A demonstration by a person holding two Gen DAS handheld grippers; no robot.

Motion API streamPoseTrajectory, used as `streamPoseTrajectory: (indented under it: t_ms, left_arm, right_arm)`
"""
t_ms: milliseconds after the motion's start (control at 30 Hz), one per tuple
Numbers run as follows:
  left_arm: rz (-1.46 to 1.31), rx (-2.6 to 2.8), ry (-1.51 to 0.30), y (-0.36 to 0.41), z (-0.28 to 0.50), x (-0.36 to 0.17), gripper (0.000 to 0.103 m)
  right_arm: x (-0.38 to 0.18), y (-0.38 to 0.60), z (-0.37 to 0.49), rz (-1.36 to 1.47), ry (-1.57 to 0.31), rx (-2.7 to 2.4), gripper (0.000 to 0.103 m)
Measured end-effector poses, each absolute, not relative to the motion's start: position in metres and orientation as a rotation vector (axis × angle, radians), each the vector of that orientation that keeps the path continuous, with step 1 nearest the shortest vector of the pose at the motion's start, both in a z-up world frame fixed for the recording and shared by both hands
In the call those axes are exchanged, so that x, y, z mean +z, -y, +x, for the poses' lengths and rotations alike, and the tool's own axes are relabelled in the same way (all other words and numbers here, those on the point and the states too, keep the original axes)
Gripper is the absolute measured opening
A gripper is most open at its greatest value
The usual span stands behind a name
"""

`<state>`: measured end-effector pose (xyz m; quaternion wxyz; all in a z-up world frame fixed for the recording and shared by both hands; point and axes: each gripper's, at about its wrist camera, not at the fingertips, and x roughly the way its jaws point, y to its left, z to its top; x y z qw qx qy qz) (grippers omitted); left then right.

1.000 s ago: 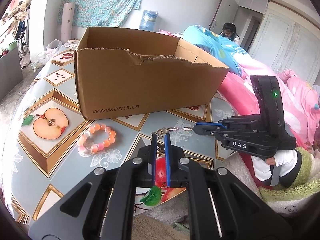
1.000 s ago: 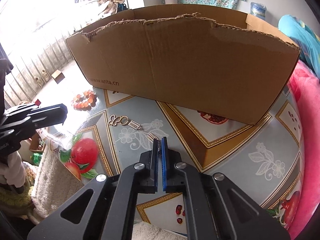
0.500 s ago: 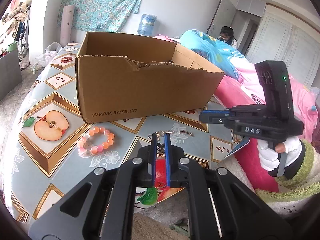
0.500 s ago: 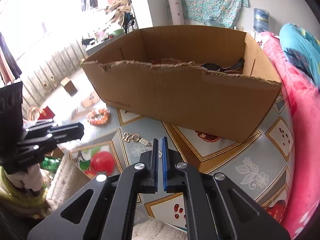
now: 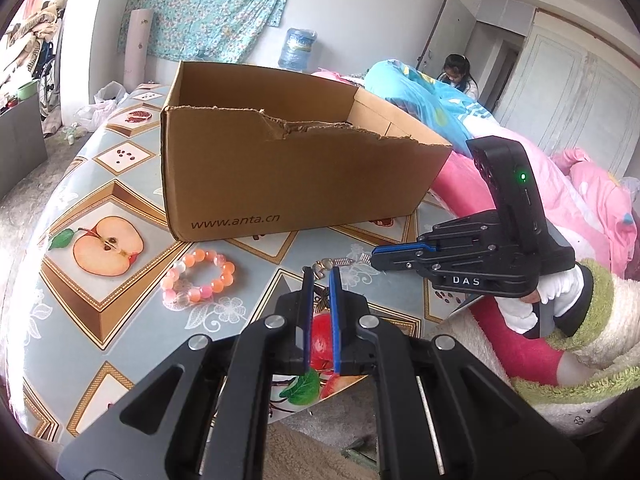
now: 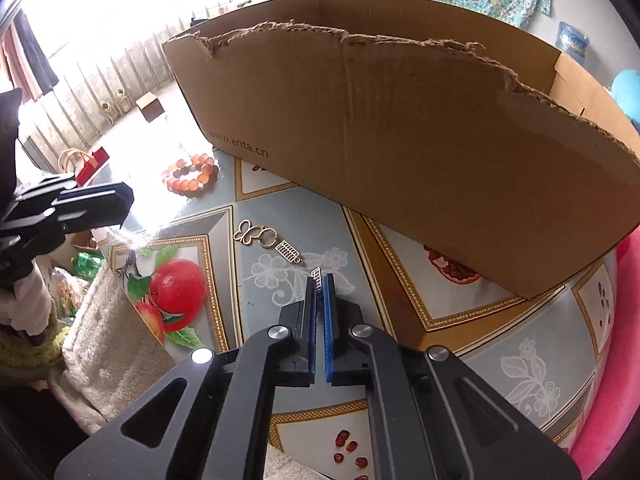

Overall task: Organize jewelry
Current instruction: 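Lower the left gripper into the box and open it to release the charm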

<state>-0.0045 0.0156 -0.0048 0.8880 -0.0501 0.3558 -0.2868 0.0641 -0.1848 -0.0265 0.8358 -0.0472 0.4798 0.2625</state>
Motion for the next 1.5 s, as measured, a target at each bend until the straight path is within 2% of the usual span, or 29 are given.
streamPoseTrajectory:
  t_ms: [333, 600, 733, 933, 1200, 1500]
  left_arm:
    - [-0.108, -0.615, -0.705, -0.016, -0.008, 0.007, 0.007]
    - [-0.121, -0.713, -0.548, -0.015, 0.001, 0.072, 0.006]
    - [-0.089, -0.741, -0.522, -0.002, 0.029, 0.1, 0.007]
    - [-0.058, -0.746, -0.632, 0.036, 0.1, 0.105, 0.007]
    - [-0.018, -0.687, -0.867, 0.075, 0.185, 0.06, 0.007]
    - [-0.037, -0.647, -0.917, 0.074, 0.199, 0.041, 0.012]
  right_arm:
    - [0.025, 0.208, 0.056, 0.033, -0.922, 0.566, 0.002]
    - [0.107, 0.219, 0.057, 0.091, -0.734, 0.604, 0.002]
    - [0.128, 0.225, 0.08, 0.125, -0.692, 0.614, 0.002]
    - [0.112, 0.227, 0.14, 0.158, -0.797, 0.563, 0.002]
    - [0.062, 0.23, 0.197, 0.149, -0.966, 0.492, 0.003]
    - [0.054, 0.238, 0.203, 0.153, -0.964, 0.462, 0.004]
